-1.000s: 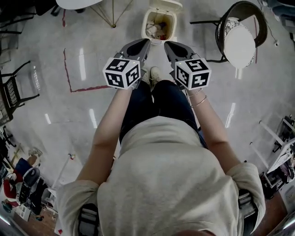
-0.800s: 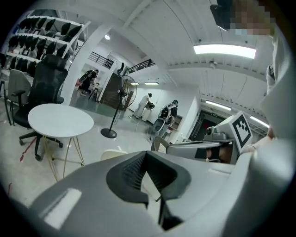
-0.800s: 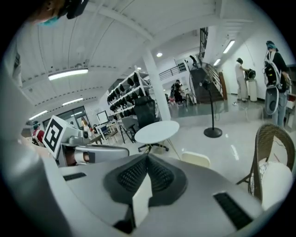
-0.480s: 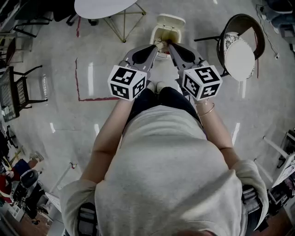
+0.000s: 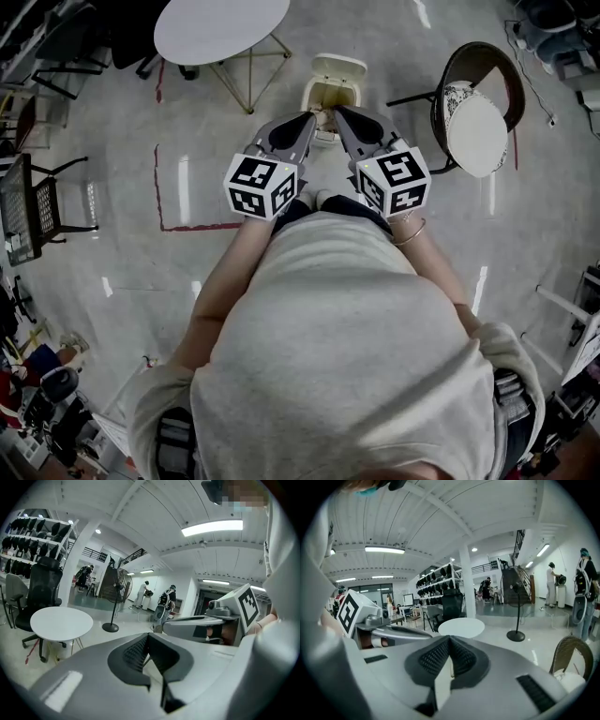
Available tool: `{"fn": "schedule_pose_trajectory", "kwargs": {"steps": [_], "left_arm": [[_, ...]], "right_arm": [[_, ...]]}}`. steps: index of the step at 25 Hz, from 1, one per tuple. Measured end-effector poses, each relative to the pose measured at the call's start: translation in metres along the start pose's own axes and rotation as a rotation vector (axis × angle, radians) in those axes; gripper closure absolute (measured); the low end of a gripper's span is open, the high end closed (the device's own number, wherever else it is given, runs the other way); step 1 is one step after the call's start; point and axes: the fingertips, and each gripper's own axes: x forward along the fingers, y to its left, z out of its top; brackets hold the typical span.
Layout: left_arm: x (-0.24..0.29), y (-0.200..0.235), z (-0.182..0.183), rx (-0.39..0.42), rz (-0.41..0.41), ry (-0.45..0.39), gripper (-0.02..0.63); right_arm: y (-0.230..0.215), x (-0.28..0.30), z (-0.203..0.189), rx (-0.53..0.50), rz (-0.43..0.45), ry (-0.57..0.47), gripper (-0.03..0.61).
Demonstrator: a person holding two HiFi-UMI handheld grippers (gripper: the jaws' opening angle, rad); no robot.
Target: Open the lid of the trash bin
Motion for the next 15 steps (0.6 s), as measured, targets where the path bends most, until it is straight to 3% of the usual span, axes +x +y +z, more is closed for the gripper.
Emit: {"fn": "schedule_pose_trajectory", "kwargs": {"steps": [5,15], "left_arm": [[0.007,0.001,-0.012,-0.056,-0.006,0.017,0.606],[0.010,0.001,-0.014,-0.056,-0.002,0.028,0.606]], "right_arm": [[-0.010,-0.003,-0.008,0.015,-0.026,0.027,0.572],[-0.015,-0.007,-0.014,-0.010,-0.045,0.039,0.572]]}}
